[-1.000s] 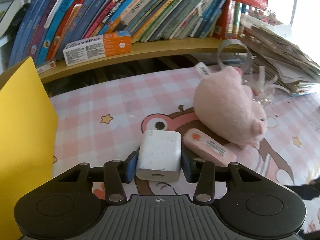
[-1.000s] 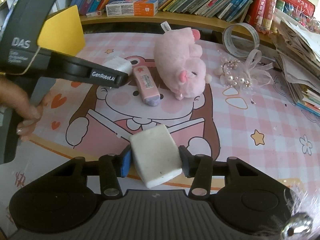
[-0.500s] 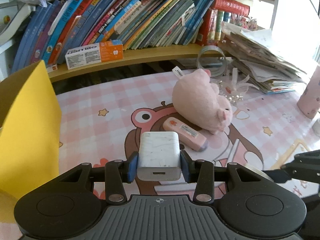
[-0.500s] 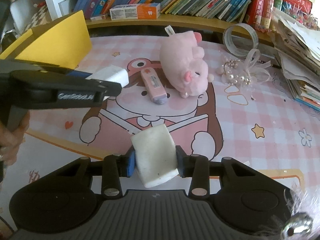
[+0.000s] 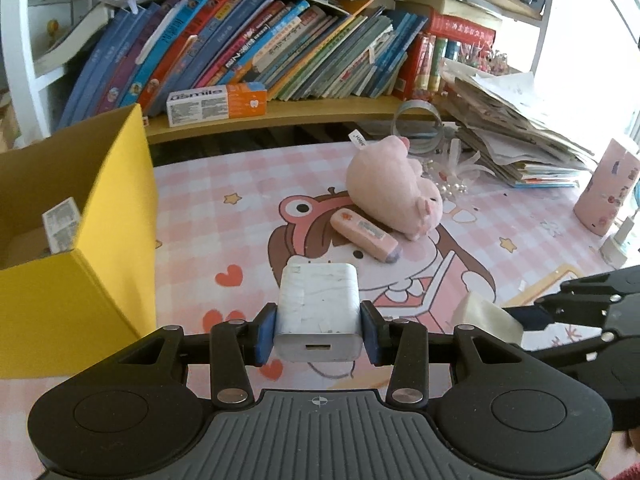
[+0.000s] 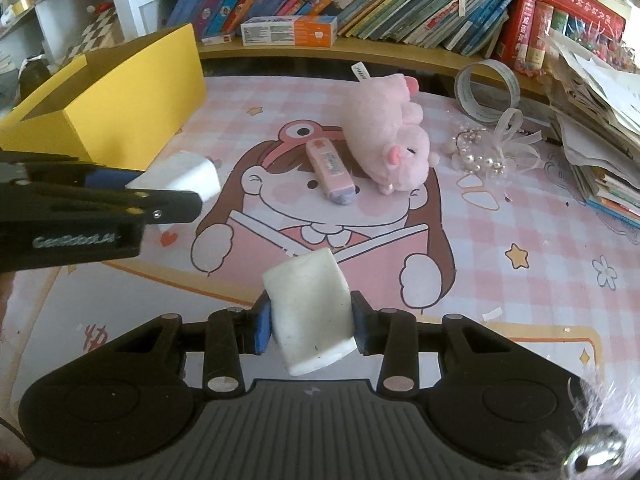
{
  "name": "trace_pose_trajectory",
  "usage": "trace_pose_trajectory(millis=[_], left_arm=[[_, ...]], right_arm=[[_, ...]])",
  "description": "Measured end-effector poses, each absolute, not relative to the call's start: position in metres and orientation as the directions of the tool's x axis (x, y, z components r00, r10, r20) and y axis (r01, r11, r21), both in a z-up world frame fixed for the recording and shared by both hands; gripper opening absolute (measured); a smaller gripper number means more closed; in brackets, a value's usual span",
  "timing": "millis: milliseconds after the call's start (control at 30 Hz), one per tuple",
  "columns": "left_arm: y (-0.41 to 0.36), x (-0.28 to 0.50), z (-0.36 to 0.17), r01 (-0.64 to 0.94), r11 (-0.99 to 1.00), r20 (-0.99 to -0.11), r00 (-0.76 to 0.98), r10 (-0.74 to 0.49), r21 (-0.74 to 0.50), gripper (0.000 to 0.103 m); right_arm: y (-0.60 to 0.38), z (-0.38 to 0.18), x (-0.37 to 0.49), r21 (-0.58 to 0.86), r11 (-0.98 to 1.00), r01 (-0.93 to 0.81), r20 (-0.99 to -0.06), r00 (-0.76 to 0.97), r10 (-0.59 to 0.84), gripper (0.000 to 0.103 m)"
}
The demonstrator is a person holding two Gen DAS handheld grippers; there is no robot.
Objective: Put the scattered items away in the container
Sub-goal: 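Carry the charger and eraser with both tools over the yellow box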
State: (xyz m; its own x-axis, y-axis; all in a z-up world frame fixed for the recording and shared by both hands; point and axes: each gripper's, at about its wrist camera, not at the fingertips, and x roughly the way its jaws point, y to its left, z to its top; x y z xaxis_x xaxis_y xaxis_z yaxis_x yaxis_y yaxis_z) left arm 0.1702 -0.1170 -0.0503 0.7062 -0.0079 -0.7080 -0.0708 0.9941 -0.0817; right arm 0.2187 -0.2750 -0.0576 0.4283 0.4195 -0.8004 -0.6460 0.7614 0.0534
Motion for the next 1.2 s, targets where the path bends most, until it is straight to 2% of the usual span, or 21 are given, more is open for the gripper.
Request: trace_pose_trajectory(millis=[467,1200], left_arm=[[-0.105,0.133,-0.047,-0.046,0.994,-0.704,0.710,-0.037,-0.099,0.041],[-0.047,0.068,-0.039,-0.033,0.991,-0.697,0.714,-0.066,-0.128,0.041]], right_arm=[[-0.261,-0.050,0.192,0.035,0.763,-0.646,-0.802,0.437,0.407,0.036],[-0.200,-0.037,0.128,0.014,0.746,-0.666,-0.804,0.435,0.404,0.036]])
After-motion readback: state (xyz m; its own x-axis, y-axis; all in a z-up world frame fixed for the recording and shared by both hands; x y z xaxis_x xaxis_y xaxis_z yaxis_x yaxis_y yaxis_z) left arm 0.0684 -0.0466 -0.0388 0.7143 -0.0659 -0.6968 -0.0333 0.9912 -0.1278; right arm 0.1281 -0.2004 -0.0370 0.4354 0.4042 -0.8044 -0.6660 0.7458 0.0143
